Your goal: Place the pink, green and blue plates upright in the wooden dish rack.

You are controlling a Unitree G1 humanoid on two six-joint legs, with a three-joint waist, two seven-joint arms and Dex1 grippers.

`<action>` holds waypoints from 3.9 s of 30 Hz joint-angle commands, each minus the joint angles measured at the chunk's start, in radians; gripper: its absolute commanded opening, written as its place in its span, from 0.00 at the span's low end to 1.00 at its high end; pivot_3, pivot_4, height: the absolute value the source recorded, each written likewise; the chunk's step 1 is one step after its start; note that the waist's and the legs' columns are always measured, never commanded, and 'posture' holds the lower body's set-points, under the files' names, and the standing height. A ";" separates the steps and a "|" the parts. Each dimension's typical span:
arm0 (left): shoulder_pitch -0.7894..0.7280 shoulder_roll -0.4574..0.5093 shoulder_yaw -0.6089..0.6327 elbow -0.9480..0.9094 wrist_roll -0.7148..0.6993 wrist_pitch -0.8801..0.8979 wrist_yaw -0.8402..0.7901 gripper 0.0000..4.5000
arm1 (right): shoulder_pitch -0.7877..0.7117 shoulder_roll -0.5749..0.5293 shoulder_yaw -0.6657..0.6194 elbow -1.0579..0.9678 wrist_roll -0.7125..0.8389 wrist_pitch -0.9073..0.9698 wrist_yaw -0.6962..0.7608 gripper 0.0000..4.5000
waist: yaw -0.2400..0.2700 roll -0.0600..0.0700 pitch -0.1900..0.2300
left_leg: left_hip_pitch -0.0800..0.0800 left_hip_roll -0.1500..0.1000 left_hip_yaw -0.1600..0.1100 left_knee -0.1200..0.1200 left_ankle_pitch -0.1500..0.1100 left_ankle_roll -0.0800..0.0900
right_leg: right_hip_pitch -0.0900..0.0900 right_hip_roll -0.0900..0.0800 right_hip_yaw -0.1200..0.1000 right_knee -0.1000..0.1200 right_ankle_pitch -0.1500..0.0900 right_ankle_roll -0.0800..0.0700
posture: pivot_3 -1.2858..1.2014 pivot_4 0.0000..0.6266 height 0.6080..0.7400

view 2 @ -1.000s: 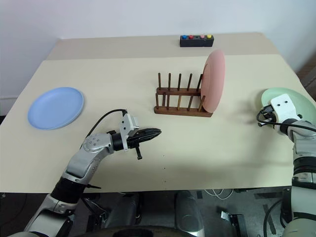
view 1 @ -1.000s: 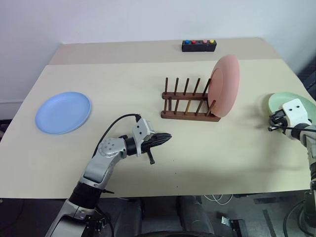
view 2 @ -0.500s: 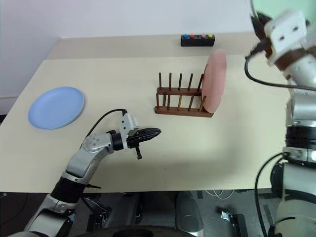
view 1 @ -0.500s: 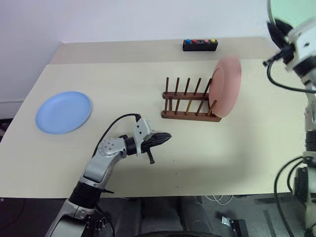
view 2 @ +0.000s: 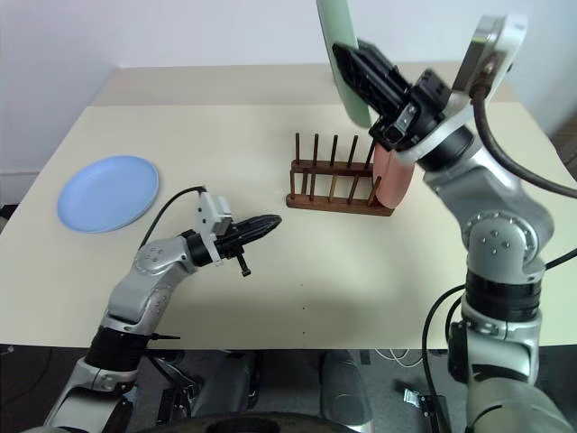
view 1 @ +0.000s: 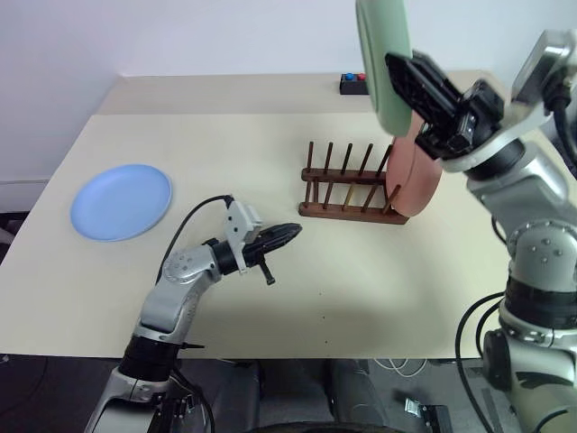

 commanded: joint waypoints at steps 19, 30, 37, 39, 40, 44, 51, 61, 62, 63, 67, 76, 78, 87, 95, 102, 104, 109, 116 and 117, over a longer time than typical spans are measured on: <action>0.015 0.048 0.054 -0.070 -0.033 -0.011 0.011 0.02 | 0.099 0.175 -0.054 0.050 0.095 0.055 -0.254 0.01 | 0.004 0.000 0.000 | -0.001 0.000 0.001 0.000 0.000 0.000 | -0.001 0.001 0.000 0.000 0.000 0.000 | 0.52 0.24 0.96; 0.010 0.051 0.047 -0.062 -0.024 -0.012 0.012 0.02 | 0.096 0.208 -0.061 0.055 0.115 0.061 -0.310 0.15 | 0.004 0.000 0.000 | -0.001 0.000 0.001 -0.001 0.000 0.000 | -0.001 0.001 0.000 0.000 0.000 0.000 | 0.52 0.24 0.96; 0.011 0.049 0.045 -0.064 -0.024 -0.010 0.014 0.02 | 0.090 0.203 -0.061 0.052 0.078 0.044 -0.314 0.89 | 0.004 0.000 0.000 | -0.001 0.000 0.001 -0.001 0.000 0.000 | -0.001 0.001 0.000 0.000 0.000 0.000 | 0.52 0.24 0.96; 0.011 0.049 0.045 -0.064 -0.025 -0.009 0.014 0.02 | 0.081 0.197 -0.057 0.046 0.057 0.038 -0.309 0.99 | 0.004 0.000 0.000 | -0.001 0.000 0.001 -0.001 0.000 0.000 | -0.001 0.001 0.000 0.000 0.000 0.000 | 0.52 0.24 0.96; 0.011 0.049 0.045 -0.065 -0.025 -0.009 0.013 0.02 | 0.079 0.194 -0.055 0.043 0.051 0.039 -0.306 0.99 | 0.004 0.000 0.000 | -0.001 0.000 0.001 -0.001 0.000 0.000 | -0.001 0.001 0.000 0.000 0.000 0.000 | 0.52 0.24 0.96; 0.009 0.049 0.043 -0.064 -0.025 -0.008 0.014 0.02 | 0.069 0.178 -0.043 0.036 -0.005 0.041 -0.289 0.99 | 0.004 0.000 0.000 | -0.001 0.000 0.001 -0.001 0.000 0.000 | -0.001 0.001 0.000 -0.001 0.000 -0.001 | 0.52 0.24 0.96; 0.010 0.051 0.038 -0.064 -0.020 -0.008 0.018 0.02 | 0.070 0.123 -0.038 0.028 -0.042 0.088 -0.246 0.99 | 0.004 0.000 0.000 | -0.001 0.000 0.001 -0.001 0.000 0.000 | -0.001 0.001 0.000 -0.001 -0.001 -0.002 | 0.52 0.24 0.96; 0.008 0.052 0.034 -0.063 -0.014 -0.005 0.019 0.02 | 0.099 0.004 -0.018 -0.017 -0.137 0.114 -0.136 0.99 | 0.005 0.000 0.000 | -0.002 0.000 0.001 -0.001 0.000 0.000 | -0.002 0.001 0.000 -0.002 -0.001 -0.002 | 0.52 0.24 0.96; 0.008 0.052 0.034 -0.064 -0.014 -0.004 0.019 0.02 | 0.101 -0.008 -0.015 -0.021 -0.151 0.116 -0.124 0.99 | 0.005 0.000 0.000 | -0.002 0.000 0.001 -0.001 0.000 0.000 | -0.002 0.001 0.000 -0.002 -0.001 -0.002 | 0.52 0.24 0.96; 0.008 0.053 0.034 -0.064 -0.014 -0.004 0.019 0.02 | 0.106 -0.030 -0.009 -0.028 -0.175 0.116 -0.105 0.99 | 0.005 0.000 0.000 | -0.002 0.000 0.001 -0.001 0.000 0.000 | -0.002 0.001 0.000 -0.002 -0.001 -0.002 | 0.52 0.24 0.96; 0.009 0.055 0.032 -0.060 -0.011 -0.004 0.016 0.02 | 0.110 -0.090 -0.022 -0.023 -0.225 0.108 -0.054 0.99 | 0.005 0.000 0.000 | -0.002 0.000 0.001 -0.001 0.000 0.000 | -0.002 0.001 0.000 -0.002 -0.001 -0.003 | 0.52 0.24 0.96; 0.008 0.053 0.027 -0.053 -0.005 -0.009 0.013 0.02 | 0.122 -0.113 0.009 -0.008 -0.308 0.126 -0.015 0.99 | 0.006 -0.001 0.001 | -0.002 0.000 0.001 -0.001 0.000 0.000 | -0.001 0.001 0.000 -0.003 -0.002 -0.003 | 0.52 0.24 0.96; 0.010 0.054 0.028 -0.053 -0.005 -0.010 0.013 0.02 | 0.115 -0.103 -0.004 -0.008 -0.307 0.121 -0.010 0.99 | 0.006 -0.001 0.001 | -0.002 0.000 0.001 -0.001 0.000 0.000 | -0.001 0.001 0.000 -0.003 -0.002 -0.003 | 0.52 0.24 0.96; 0.015 0.060 0.063 -0.055 -0.007 -0.013 0.033 0.02 | 0.046 -0.108 -0.032 -0.038 -0.310 0.039 0.078 0.99 | 0.006 -0.001 0.001 | -0.002 0.000 0.001 -0.001 0.000 0.000 | -0.002 0.001 0.000 -0.003 -0.001 -0.002 | 0.52 0.24 0.96; -0.002 0.087 0.286 0.005 -0.026 0.051 0.241 0.31 | -0.026 -0.171 0.160 -0.016 -0.560 -0.120 0.268 1.00 | 0.003 -0.002 0.002 | -0.002 0.001 0.001 -0.002 0.000 0.000 | -0.002 0.001 0.000 -0.003 -0.001 -0.001 | 0.52 0.24 0.96; -0.089 0.160 0.517 0.134 0.094 0.116 0.632 0.99 | -0.042 -0.080 0.278 0.069 -0.677 -0.198 0.321 1.00 | 0.006 -0.007 0.004 | -0.003 0.000 0.000 -0.002 0.000 0.000 | -0.002 0.000 -0.001 -0.003 0.000 0.000 | 0.52 0.24 0.96; -0.104 0.181 0.536 0.170 0.145 0.150 0.719 0.99 | -0.039 -0.066 0.284 0.078 -0.688 -0.205 0.331 1.00 | 0.009 -0.007 0.004 | -0.003 0.000 0.000 -0.002 0.000 0.000 | -0.002 0.000 -0.001 -0.003 0.000 0.000 | 0.52 0.24 0.96; -0.148 0.208 0.640 0.269 0.154 0.254 0.875 0.99 | -0.030 -0.035 0.302 0.107 -0.724 -0.232 0.357 1.00 | 0.007 -0.008 0.005 | -0.003 0.000 -0.001 -0.002 0.000 0.000 | -0.003 0.000 -0.002 -0.002 0.000 0.000 | 0.52 0.24 0.96; -0.208 0.261 0.676 0.458 0.118 0.320 0.860 0.99 | -0.019 -0.013 0.298 0.096 -0.741 -0.234 0.369 1.00 | 0.005 -0.010 0.005 | -0.003 0.000 -0.001 -0.002 0.000 -0.001 | -0.003 0.000 -0.002 -0.002 0.000 0.000 | 0.52 0.24 0.96; -0.215 0.272 0.669 0.483 0.122 0.318 0.853 0.99 | -0.017 -0.012 0.297 0.096 -0.742 -0.235 0.370 1.00 | 0.005 -0.011 0.005 | -0.003 0.000 -0.001 -0.002 0.000 -0.001 | -0.003 0.000 -0.002 -0.002 0.000 0.000 | 0.52 0.24 0.96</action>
